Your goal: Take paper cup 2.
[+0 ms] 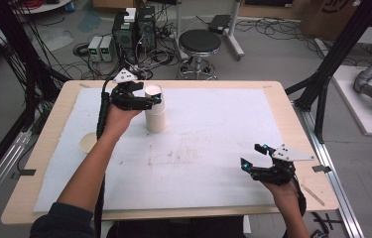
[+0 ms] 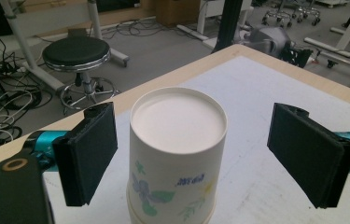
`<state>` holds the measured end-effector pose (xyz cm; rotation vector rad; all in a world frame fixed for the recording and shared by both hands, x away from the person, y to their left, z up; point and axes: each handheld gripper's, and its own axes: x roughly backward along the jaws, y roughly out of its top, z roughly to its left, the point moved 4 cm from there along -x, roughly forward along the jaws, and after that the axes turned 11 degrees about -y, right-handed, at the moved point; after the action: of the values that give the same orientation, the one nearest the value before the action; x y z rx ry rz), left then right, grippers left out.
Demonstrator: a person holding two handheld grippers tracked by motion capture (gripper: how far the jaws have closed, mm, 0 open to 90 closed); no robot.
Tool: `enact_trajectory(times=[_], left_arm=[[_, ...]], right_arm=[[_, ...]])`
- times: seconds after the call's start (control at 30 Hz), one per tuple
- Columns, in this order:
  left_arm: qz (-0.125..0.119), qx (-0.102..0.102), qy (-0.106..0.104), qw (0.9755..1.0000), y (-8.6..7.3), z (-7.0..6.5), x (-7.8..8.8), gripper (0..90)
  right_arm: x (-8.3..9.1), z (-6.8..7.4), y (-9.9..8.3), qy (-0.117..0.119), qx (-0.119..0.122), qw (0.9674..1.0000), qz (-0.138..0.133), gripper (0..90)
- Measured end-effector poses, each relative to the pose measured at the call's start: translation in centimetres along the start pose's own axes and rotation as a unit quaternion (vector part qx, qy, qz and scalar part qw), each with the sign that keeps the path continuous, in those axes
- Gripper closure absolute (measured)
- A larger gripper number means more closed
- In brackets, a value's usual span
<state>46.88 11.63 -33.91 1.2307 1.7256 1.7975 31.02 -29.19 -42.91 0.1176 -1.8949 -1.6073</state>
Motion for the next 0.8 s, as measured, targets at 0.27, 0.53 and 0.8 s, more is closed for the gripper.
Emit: enact_trajectory(times=[0.27,0.53,0.8], left_arm=[[0.009,0.021,-0.003,0.9997,-0.9,1.1,-1.3,15.9],[0.008,0.028,-0.016,0.9995,-1.4,1.4,-2.2,21.1],[0.003,0.017,-0.019,0.9997,-1.3,1.4,-2.2,32.0]], right_arm=[[0.0,0.0,0.0,0.001,0.002,1.0,-0.002,22.3],[0.1,-0.1,-0.1,0.001,-0.004,1.0,0.003,22.2],[0.1,-0.2,-0.2,0.003,-0.001,1.0,0.003,23.1]])
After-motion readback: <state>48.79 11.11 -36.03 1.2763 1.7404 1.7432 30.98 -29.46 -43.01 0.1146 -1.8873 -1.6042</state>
